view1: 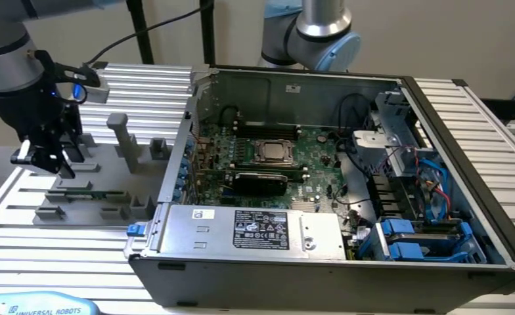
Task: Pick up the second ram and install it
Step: 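Pick up the second ram and move it above second insertion slot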
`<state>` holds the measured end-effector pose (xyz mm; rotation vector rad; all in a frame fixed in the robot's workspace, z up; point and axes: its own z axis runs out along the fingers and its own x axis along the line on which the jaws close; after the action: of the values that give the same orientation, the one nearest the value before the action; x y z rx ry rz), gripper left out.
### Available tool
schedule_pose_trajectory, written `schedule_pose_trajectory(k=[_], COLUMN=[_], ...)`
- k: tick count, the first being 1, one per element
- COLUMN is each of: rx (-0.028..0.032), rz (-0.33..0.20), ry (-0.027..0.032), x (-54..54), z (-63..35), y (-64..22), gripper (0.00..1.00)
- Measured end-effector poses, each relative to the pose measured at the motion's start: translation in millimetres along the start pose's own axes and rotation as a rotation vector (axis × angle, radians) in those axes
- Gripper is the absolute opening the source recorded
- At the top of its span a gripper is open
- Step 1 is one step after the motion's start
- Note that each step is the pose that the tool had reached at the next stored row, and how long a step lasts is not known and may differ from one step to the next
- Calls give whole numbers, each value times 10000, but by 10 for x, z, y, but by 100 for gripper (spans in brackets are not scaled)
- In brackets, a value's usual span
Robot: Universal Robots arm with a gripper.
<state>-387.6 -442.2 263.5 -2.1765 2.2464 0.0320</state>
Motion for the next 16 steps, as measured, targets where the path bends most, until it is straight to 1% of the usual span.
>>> schedule_pose_trajectory(k=[5, 11, 16], rx=[-1, -3, -4], rz=[-22, -85, -131], ry=[1, 2, 2], x=[35, 52, 63], z=[90, 198, 290], y=[-21, -62, -71], gripper=[42, 42, 42])
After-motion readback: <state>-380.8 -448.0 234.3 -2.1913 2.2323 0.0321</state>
